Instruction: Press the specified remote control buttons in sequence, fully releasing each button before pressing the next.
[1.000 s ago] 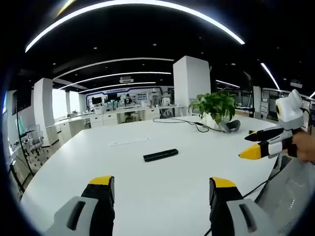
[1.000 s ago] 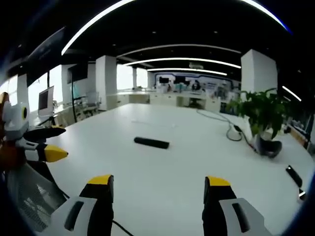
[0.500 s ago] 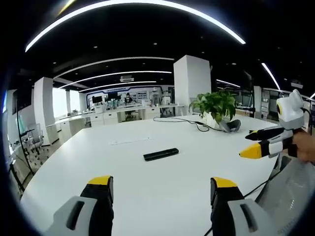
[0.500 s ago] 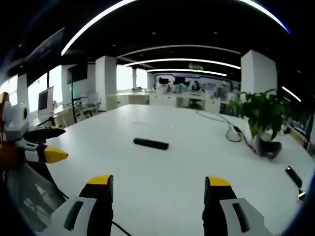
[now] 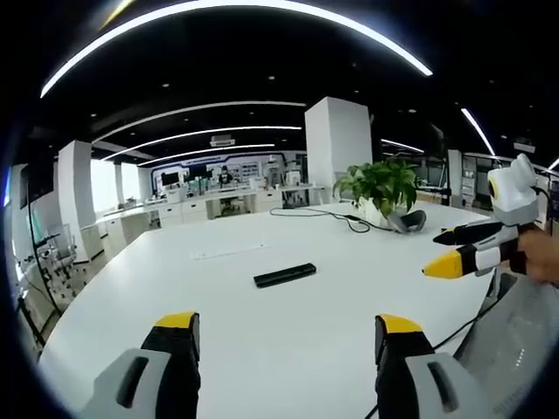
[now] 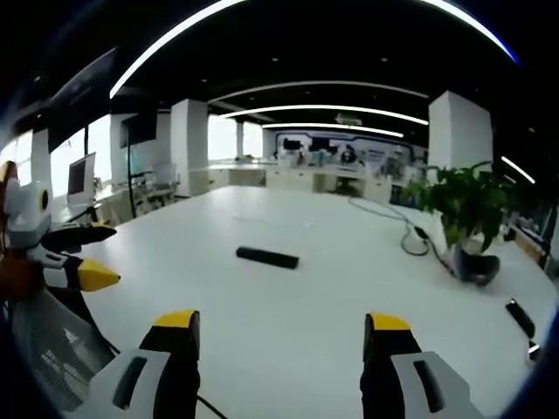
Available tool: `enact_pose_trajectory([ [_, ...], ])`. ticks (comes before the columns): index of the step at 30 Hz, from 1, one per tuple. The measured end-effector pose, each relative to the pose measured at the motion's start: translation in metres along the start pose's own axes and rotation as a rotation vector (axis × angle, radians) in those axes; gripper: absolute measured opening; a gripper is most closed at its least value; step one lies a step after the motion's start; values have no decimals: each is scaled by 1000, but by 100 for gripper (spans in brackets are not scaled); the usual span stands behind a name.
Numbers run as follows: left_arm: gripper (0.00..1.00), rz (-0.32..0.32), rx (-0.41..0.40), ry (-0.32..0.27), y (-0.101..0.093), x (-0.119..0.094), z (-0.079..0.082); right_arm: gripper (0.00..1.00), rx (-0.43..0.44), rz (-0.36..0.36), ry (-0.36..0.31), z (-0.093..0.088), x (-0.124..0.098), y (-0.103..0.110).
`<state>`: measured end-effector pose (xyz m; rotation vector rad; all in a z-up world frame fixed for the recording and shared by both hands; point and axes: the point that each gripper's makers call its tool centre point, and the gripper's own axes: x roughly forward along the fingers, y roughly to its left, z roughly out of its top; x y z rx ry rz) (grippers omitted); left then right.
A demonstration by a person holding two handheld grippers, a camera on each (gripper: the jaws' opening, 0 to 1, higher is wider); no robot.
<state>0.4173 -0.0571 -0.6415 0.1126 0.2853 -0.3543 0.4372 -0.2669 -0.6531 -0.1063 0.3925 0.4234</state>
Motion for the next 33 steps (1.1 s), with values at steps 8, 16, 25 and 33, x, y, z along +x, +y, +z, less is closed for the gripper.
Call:
enact_pose_trajectory([
  [8, 91, -1, 2, 3, 0, 2, 2, 78, -7, 10, 5, 1, 1, 0],
  [16, 94, -1, 25, 5, 8, 8, 11, 77, -28, 29, 11, 6, 6, 0],
  [25, 94, -30, 52, 26, 10, 23, 12, 76, -71, 28, 1, 21, 15, -9],
  [33, 93, -41, 56, 28, 17, 33, 18, 75, -91, 35, 5, 26, 23, -14],
])
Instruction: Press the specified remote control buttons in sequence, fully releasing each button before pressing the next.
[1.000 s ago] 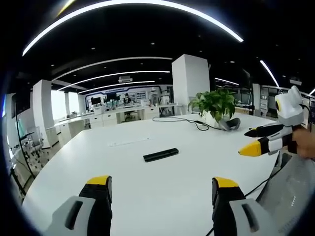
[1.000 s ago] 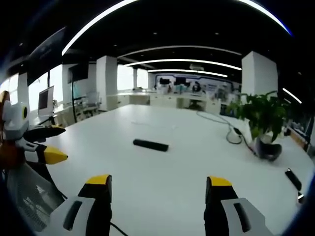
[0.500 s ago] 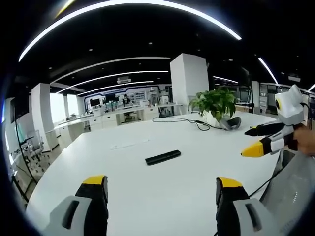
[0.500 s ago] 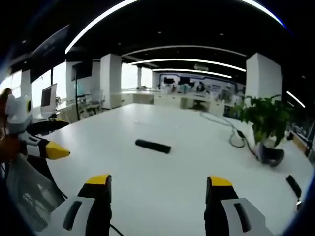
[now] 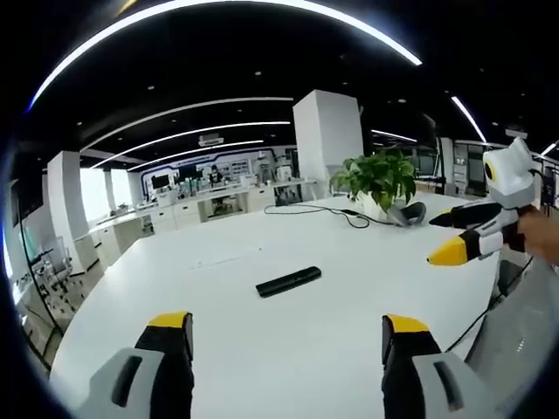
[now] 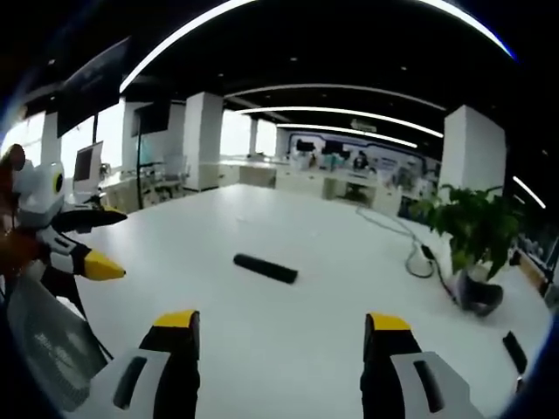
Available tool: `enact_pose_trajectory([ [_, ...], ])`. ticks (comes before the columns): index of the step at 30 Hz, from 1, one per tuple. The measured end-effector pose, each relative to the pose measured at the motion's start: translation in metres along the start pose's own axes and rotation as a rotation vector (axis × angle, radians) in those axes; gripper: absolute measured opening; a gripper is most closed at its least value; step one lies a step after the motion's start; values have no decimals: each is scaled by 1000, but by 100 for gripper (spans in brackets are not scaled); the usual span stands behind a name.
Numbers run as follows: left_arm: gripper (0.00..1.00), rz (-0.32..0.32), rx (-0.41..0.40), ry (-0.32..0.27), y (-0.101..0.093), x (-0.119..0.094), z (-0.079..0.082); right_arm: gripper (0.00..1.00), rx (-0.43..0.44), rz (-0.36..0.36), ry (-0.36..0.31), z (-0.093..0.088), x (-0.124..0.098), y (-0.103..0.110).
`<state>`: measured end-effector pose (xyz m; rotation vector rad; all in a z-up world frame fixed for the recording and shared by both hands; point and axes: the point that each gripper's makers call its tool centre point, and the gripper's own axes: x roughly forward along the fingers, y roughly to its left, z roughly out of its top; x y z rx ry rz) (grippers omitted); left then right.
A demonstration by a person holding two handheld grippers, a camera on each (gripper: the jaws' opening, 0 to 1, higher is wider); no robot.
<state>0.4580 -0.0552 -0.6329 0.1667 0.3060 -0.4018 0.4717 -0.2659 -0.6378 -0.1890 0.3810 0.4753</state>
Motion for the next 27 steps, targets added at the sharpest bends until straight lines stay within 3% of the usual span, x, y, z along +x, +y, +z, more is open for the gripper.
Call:
enact_pose_trajectory([
  [21, 94, -28, 31, 15, 19, 42, 11, 76, -38, -6, 13, 13, 34, -23],
  [27, 96, -28, 19, 26, 26, 53, 8, 84, -33, -3, 11, 16, 45, -27],
])
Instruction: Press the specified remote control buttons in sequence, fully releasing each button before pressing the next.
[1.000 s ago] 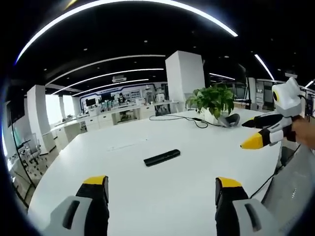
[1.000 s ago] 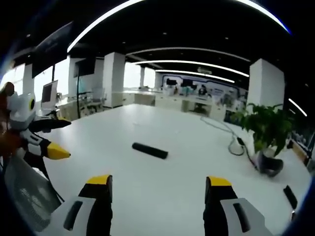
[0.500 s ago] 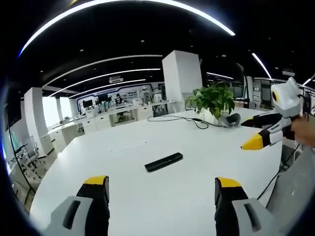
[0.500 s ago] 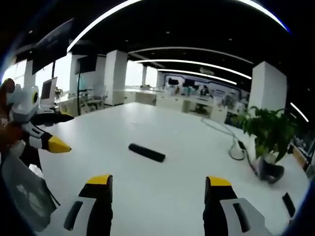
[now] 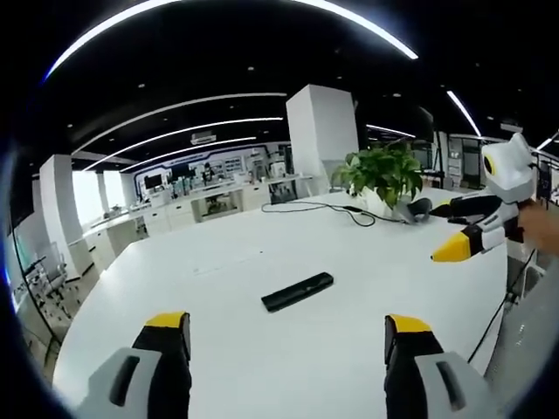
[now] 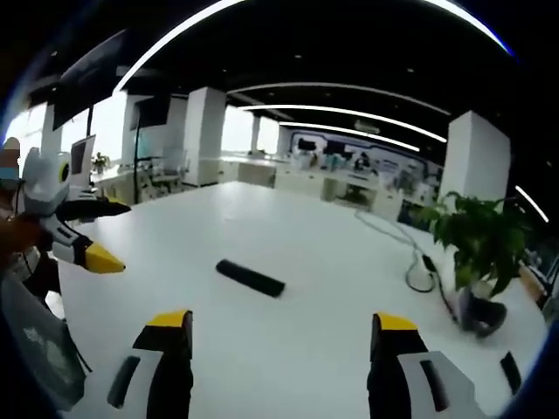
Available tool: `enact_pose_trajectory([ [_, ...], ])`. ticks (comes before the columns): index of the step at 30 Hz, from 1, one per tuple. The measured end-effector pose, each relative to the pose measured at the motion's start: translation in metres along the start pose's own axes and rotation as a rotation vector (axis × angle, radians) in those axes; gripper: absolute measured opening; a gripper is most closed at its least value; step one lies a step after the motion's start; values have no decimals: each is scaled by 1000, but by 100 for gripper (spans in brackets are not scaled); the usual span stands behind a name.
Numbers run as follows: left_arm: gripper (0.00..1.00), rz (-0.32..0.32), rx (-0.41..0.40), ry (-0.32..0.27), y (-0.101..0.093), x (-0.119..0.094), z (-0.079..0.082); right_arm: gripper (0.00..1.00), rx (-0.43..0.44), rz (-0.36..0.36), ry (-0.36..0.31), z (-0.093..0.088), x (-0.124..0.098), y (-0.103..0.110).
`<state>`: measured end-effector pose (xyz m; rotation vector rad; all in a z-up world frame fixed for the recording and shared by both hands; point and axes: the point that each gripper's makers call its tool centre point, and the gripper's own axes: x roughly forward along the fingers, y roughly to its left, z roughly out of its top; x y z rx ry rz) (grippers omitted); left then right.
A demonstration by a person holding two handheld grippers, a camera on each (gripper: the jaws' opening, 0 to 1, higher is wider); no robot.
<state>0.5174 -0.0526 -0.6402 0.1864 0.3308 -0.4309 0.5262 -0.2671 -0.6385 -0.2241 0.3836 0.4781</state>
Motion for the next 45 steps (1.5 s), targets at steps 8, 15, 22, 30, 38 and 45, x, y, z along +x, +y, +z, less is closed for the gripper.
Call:
enact_pose_trajectory([
  [8, 95, -9, -2, 23, 8, 14, -4, 82, -29, 2, 17, 1, 13, -7],
  [15, 95, -36, 54, 42, 16, 31, -2, 81, -60, 13, 35, 0, 27, -13],
  [22, 94, -83, 113, 62, 18, 47, -5, 79, -97, 44, 73, -9, 43, -13],
  [30, 93, -137, 160, 100, 20, 65, -16, 78, -148, 73, 103, -16, 61, -13],
  [38, 92, -187, 211, 133, 21, 83, -24, 77, -209, 127, 116, -17, 80, -13],
  [45, 91, -216, 239, 157, 23, 97, -29, 77, -255, 154, 129, -21, 92, -12],
])
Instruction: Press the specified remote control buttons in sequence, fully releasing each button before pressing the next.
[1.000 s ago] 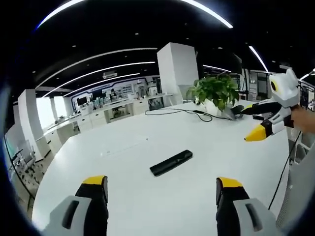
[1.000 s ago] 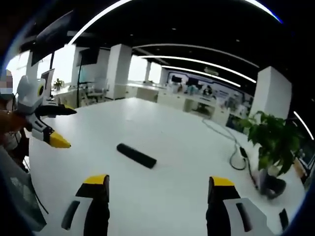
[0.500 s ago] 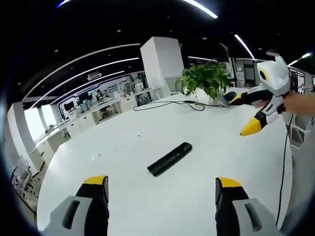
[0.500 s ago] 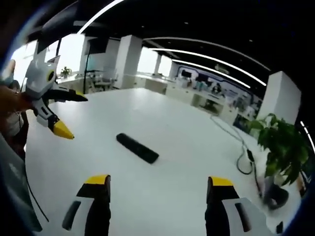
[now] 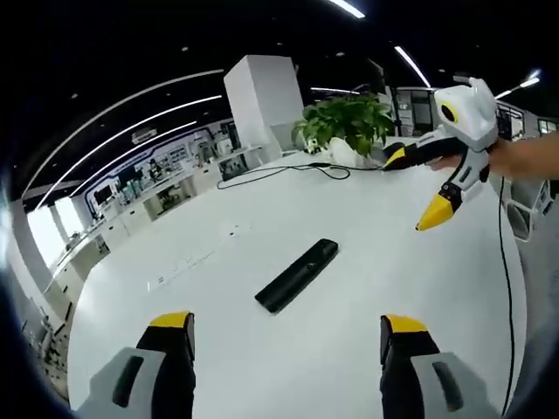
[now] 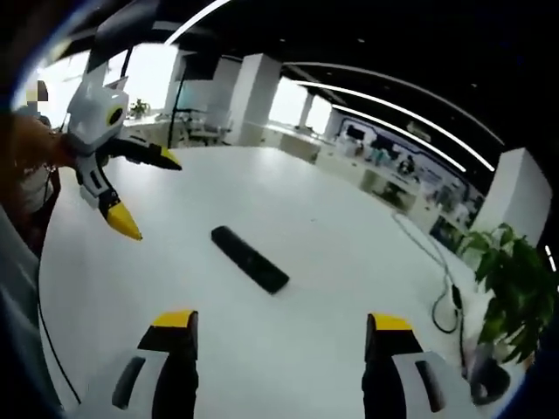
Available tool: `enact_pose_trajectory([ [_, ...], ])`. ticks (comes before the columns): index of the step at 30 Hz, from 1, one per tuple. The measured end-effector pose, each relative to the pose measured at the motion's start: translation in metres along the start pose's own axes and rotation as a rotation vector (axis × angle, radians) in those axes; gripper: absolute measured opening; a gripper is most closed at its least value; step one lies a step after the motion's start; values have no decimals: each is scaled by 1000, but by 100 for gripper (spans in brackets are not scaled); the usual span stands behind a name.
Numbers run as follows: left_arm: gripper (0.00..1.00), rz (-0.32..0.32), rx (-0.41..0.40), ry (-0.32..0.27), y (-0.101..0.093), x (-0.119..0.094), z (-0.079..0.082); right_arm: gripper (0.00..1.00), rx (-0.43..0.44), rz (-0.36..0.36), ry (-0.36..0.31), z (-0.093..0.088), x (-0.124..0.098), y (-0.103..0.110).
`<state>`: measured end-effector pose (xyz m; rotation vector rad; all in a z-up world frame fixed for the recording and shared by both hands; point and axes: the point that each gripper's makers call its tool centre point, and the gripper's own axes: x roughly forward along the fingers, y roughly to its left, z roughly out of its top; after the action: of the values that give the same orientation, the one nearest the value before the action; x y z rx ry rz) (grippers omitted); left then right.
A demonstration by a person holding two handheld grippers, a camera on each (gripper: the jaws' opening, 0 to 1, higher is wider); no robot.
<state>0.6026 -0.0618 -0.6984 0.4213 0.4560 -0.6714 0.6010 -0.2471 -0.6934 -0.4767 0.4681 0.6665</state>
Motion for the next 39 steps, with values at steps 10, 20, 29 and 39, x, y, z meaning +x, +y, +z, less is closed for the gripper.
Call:
enact_pose_trajectory([
  [10, 91, -32, 19, 28, 6, 18, -6, 76, -16, 25, 11, -4, 18, -1],
  [20, 89, -96, 59, 39, 9, 33, -7, 75, -65, 62, 15, -4, 34, -5],
  [29, 87, -164, 106, 59, 11, 51, -11, 74, -140, 156, -7, 2, 52, -2],
  [39, 84, -224, 157, 65, 18, 63, -12, 73, -183, 229, 8, -1, 71, -2],
])
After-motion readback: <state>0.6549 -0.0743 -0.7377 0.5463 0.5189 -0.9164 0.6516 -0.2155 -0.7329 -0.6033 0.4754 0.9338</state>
